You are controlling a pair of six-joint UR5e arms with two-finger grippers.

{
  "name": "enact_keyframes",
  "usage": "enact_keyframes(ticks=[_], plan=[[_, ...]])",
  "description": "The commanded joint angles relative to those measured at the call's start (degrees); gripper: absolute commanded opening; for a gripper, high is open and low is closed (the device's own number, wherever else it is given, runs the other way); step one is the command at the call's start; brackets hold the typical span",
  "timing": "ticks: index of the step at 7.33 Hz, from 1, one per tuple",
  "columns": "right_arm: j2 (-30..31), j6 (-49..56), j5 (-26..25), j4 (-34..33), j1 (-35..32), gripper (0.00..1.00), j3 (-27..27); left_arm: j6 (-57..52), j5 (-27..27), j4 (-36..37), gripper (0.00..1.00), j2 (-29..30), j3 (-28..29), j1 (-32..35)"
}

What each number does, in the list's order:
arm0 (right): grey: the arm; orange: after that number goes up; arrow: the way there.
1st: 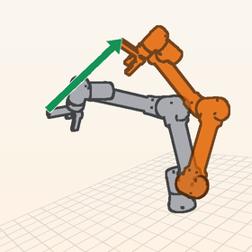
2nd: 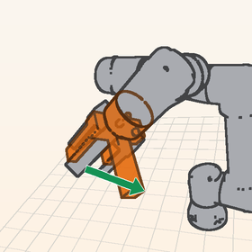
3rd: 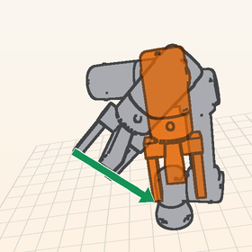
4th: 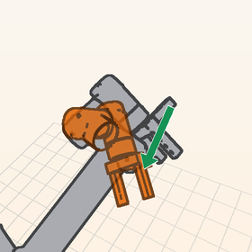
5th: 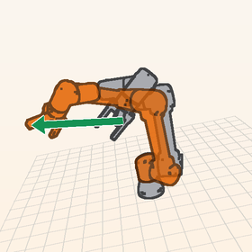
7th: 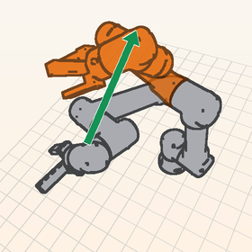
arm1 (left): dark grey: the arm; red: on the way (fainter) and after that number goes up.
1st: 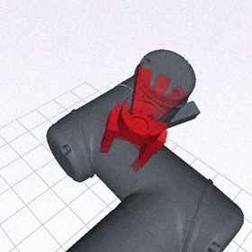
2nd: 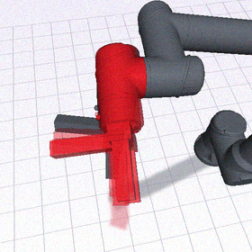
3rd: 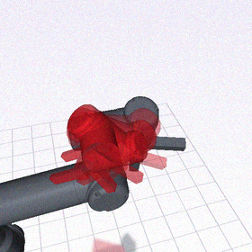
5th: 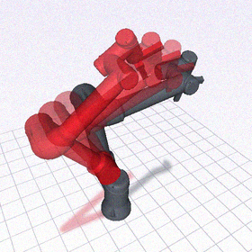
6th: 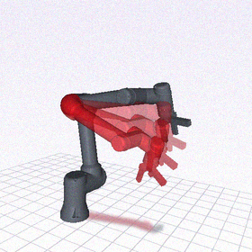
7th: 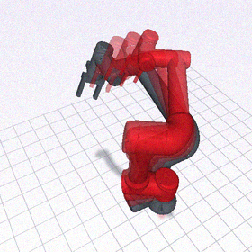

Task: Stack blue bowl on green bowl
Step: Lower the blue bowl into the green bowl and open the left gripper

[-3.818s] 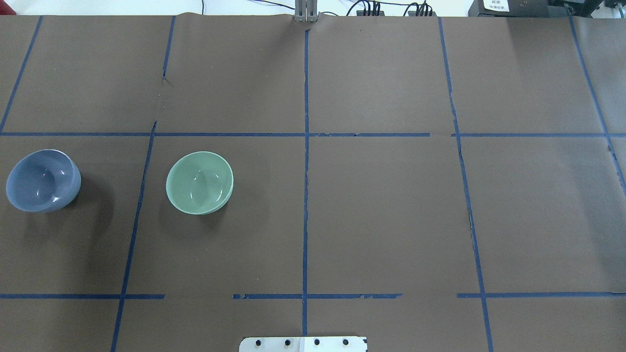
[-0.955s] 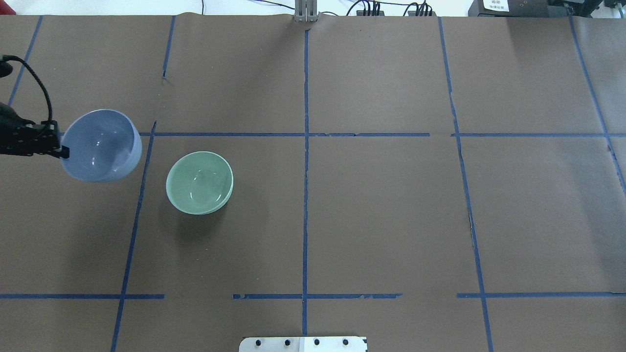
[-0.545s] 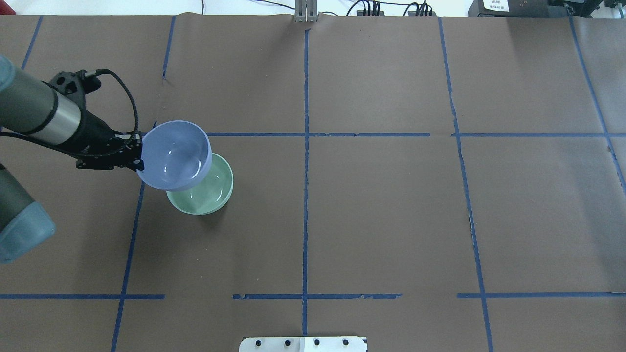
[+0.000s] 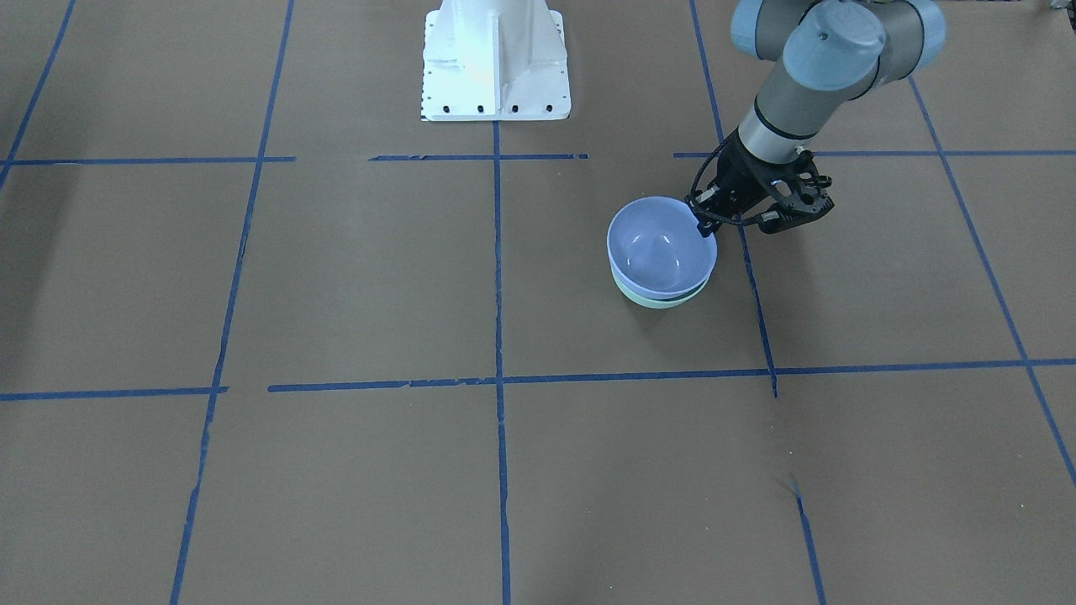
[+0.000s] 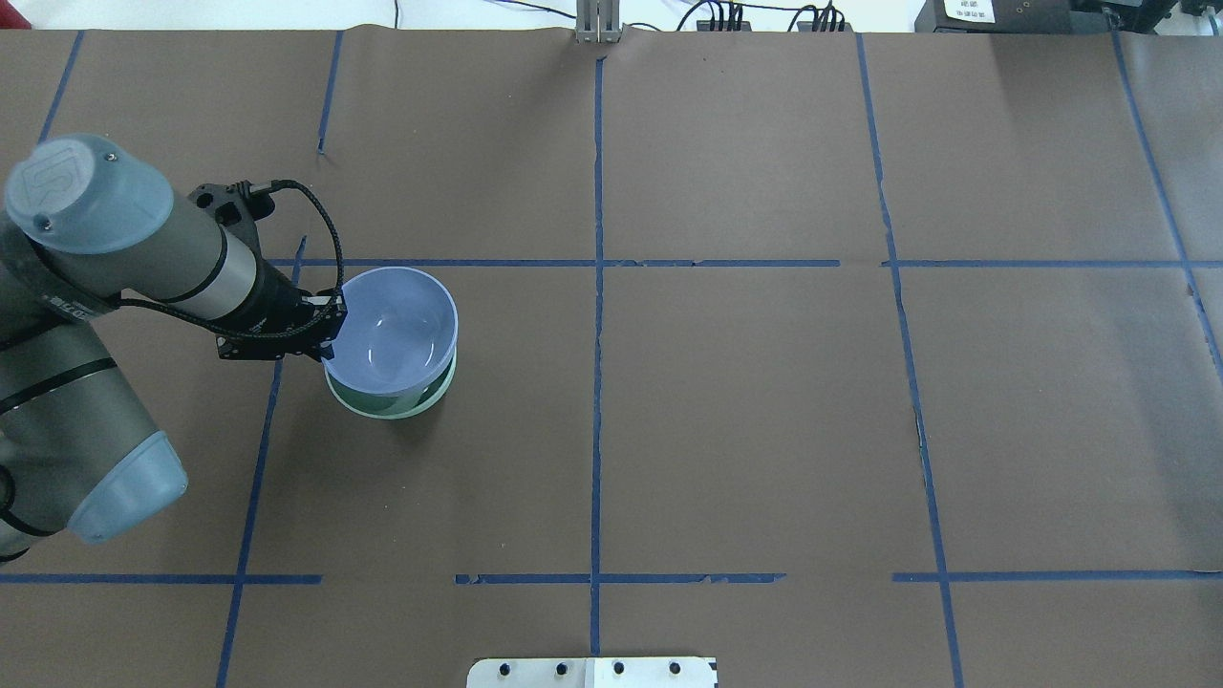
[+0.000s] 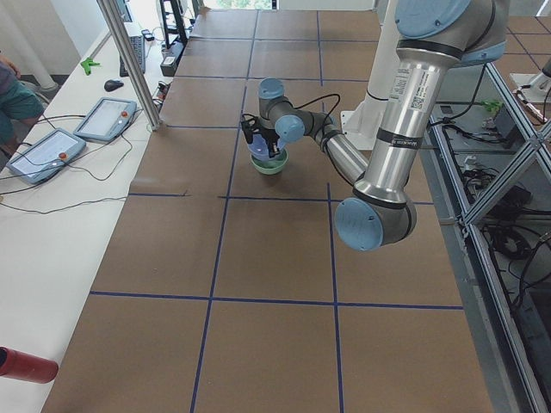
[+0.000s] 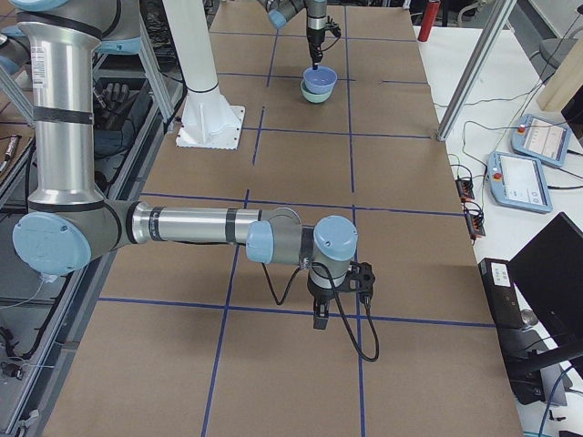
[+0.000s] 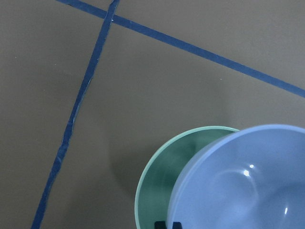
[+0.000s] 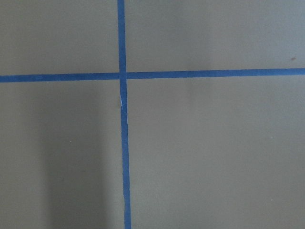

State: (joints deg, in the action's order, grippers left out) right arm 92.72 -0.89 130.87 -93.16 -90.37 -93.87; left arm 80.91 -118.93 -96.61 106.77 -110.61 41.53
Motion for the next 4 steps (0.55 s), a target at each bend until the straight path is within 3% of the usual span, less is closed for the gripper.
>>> enact_keyframes(ticks=[1, 2, 3, 4], plan=[[-0.1, 0.0, 0.0, 0.0, -0.1, 1.00, 0.0, -0.3, 0.2, -0.2, 0.00, -0.2, 1.0, -0.1], [0.0, 0.0, 0.0, 0.0, 0.0, 1.00, 0.0, -0.3, 0.2, -0.2, 0.13, -0.4, 0.9, -0.1], [0.0, -0.1, 0.0, 0.0, -0.1, 1.00, 0.0, -0.2, 0.3, -0.4, 0.78, -0.3, 0.9, -0.1], [0.0, 0.0, 0.0, 0.0, 0.0, 1.00, 0.0, -0.2, 0.3, -0.4, 0.99, -0.3, 0.9, -0.1]])
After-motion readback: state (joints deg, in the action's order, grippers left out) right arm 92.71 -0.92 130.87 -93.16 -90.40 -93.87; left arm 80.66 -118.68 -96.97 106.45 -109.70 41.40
